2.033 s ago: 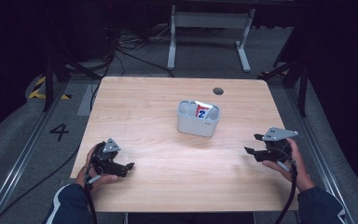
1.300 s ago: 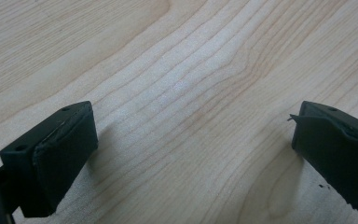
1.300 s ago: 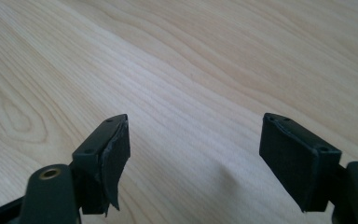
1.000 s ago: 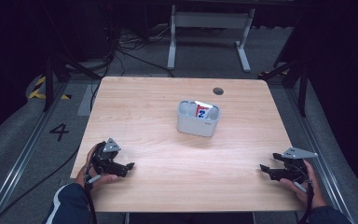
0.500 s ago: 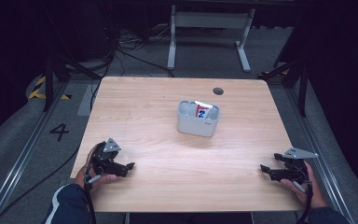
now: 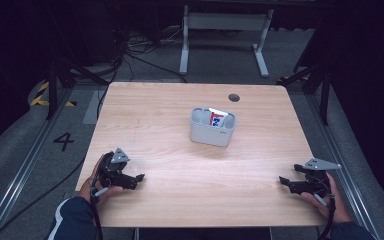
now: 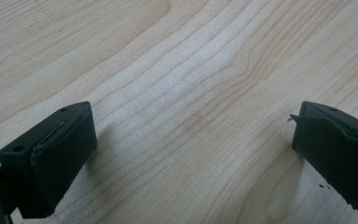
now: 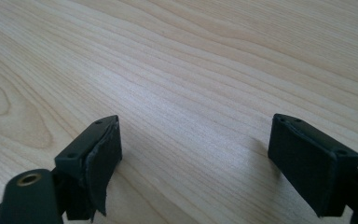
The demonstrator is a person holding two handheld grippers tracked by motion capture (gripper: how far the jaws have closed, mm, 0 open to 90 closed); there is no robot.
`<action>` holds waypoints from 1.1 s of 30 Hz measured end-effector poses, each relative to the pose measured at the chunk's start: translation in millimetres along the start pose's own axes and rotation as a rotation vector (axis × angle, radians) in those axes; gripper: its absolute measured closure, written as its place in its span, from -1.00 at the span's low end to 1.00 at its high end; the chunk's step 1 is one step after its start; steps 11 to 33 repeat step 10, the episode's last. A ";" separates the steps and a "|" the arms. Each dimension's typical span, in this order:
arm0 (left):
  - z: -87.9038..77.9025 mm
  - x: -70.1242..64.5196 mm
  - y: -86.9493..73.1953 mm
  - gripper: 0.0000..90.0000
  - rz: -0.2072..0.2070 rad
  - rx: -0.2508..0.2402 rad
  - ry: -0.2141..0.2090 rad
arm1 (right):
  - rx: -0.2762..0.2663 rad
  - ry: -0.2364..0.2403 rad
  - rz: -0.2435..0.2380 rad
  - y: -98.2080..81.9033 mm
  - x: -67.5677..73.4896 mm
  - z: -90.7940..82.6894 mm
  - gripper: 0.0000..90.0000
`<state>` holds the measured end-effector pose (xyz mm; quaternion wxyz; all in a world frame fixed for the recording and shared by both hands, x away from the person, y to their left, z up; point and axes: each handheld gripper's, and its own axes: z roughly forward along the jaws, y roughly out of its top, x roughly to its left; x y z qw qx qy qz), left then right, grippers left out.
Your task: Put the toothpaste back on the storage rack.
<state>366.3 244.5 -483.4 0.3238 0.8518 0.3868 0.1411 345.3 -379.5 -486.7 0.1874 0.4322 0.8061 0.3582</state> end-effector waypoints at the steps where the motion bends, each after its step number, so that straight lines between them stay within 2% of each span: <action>1: 0.0 -0.2 -0.1 -1.00 -0.002 -0.001 0.002 | 0.000 0.000 -0.001 0.0 0.0 0.0 -0.61; 4: -0.1 -0.4 0.1 -1.00 -0.003 0.001 0.004 | 0.000 0.000 0.000 0.0 0.0 0.0 -0.61; 6: -0.5 0.5 1.1 -1.00 0.014 0.006 0.019 | -0.001 -0.001 -0.001 0.0 0.0 0.1 -0.61; 8: -0.3 -0.5 0.9 -1.00 0.000 0.007 0.013 | 0.000 -0.001 -0.001 0.0 0.0 0.1 -0.61; 33: -0.4 -0.3 0.9 -1.00 0.003 0.008 0.014 | 0.000 0.000 0.000 0.0 0.0 0.0 -0.61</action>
